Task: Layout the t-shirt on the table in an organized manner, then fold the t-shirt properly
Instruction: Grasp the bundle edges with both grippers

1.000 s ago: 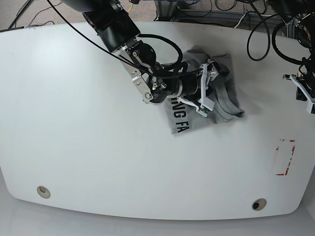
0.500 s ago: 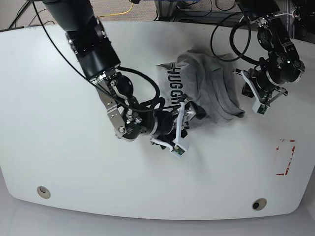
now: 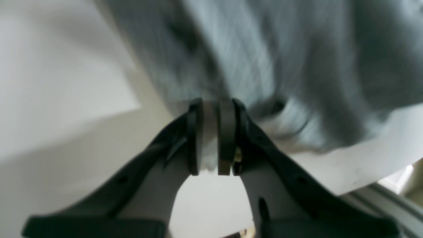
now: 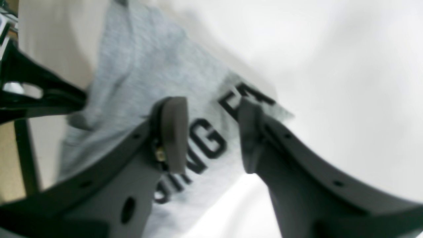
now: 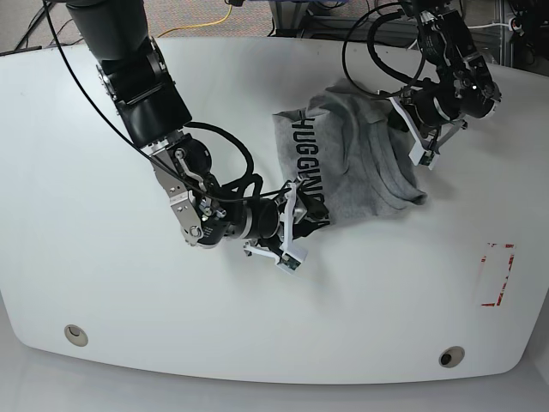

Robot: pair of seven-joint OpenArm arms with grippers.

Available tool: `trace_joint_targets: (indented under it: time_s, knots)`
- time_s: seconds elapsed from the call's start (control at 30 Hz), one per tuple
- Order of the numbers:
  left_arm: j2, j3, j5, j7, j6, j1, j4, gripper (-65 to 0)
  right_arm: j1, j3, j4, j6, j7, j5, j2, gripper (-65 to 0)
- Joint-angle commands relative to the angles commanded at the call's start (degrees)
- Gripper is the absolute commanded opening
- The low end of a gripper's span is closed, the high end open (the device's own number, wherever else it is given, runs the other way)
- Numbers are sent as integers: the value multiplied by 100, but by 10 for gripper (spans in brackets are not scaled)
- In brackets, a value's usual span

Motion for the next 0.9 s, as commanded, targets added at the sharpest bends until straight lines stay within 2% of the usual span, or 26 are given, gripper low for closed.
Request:
trace_joint_targets:
  time_s: [0.13, 0.2, 0.3, 0.43, 0.53, 0.63, 0.8, 0.83, 0.9]
  knots:
    - [-246, 0, 0, -273, 0, -35, -492, -582, -211, 9, -281, 325, 563, -615, -185, -476]
    - [-343, 9, 0, -404, 0, -53, -747, -582, -334, 26, -422, 413, 791, -1002, -264, -480]
    - [-598, 9, 0, -466, 0, -237, -1099, -582, -501, 26, -545, 475, 985, -1319, -273, -498]
    - [-897, 9, 0, -475, 0, -484, -1556, -582, -791, 35, -316, 475, 1037, -1327, -185, -528]
    - [-1169, 9, 0, -475, 0, -730, -1776, -582, -1081, 35, 79, 404, 1020, -1327, 26, -531]
    - [-1486, 9, 0, -484, 0, -1046, -2022, -582, -1415, 35, 519, 273, 967, -1327, 88, -530]
    - [-1908, 88, 9, -484, 0, -1741, -2549, -582, -1881, 44, 1336, 0, 448, -1327, 264, -531]
    - [-1925, 114, 9, -484, 0, -1793, -2576, -582, -1934, 44, 1424, -35, 413, -1327, 264, -531]
    - [-1987, 281, 9, -475, 0, -2040, -2629, -582, -2101, 44, 1864, -211, 246, -1327, 281, -530]
